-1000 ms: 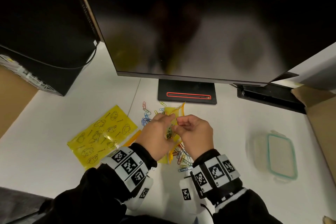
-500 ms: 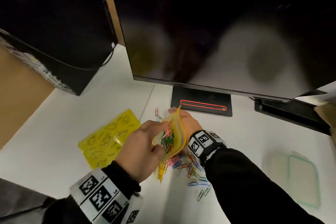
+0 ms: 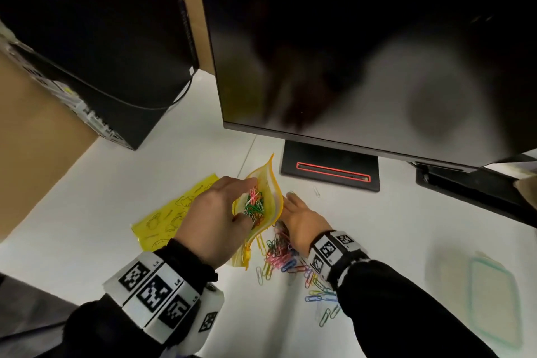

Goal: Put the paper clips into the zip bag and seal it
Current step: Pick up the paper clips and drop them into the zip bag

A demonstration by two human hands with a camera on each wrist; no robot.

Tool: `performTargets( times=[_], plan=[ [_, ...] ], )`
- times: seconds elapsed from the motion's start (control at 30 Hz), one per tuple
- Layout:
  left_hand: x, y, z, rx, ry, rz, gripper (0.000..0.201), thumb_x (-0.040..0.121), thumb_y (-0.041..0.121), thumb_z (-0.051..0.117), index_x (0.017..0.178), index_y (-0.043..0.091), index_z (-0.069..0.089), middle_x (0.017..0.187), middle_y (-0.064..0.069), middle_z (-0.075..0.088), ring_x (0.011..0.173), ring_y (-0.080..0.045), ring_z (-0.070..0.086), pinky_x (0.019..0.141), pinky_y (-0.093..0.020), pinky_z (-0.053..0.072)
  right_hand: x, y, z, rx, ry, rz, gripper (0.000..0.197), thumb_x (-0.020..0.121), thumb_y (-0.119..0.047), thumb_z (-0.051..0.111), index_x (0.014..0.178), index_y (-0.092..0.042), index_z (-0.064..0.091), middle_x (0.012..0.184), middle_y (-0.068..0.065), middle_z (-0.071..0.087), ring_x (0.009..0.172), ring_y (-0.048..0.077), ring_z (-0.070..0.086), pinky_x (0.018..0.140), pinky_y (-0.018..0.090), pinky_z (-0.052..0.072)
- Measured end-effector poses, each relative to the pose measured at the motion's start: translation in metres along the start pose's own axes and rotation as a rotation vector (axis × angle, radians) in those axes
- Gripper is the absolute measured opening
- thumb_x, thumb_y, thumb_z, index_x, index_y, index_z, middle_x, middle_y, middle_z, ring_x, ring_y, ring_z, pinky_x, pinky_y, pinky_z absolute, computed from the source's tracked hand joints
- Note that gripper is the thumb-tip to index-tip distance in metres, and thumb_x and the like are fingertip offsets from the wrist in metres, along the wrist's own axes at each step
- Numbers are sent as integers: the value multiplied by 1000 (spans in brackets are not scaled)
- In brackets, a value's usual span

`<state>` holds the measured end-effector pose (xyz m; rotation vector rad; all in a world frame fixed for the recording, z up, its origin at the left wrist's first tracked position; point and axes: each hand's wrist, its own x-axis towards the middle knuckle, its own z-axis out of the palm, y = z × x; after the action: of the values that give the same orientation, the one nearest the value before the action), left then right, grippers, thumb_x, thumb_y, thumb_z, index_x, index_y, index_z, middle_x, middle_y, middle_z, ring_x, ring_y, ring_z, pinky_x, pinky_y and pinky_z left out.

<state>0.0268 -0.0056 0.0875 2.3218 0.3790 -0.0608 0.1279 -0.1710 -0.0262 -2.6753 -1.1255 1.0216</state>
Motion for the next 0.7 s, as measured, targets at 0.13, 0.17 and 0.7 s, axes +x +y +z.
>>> performTargets(
  times=[0.13,0.17,0.7],
  plan=[
    [7,4,5,-7,-7,8,55,74,5,59,124,25,54,121,6,57,70,-7,43,72,-11,32,-34,7,20,-8,2,-12,82,84,9,41,148,-25,2,158,-5,-2,145,18,-4,113,35,25],
    [8,4,6,-7,-12,11,55,73,4,60,125,24,54,121,5,57,71,-7,42,71,-10,31,-39,8,23,-15,-4,-9,81,84,10,39,148,-24,2,158,-5,-3,145,17,-4,114,33,24],
    [23,14,16,-8,-122,12,55,76,5,57,127,25,52,126,4,55,76,-9,51,77,-11,35,-57,3,52,141,323,50,43,81,2,53,119,-16,59,125,7,57,113,32,51,84,40,53]
  ],
)
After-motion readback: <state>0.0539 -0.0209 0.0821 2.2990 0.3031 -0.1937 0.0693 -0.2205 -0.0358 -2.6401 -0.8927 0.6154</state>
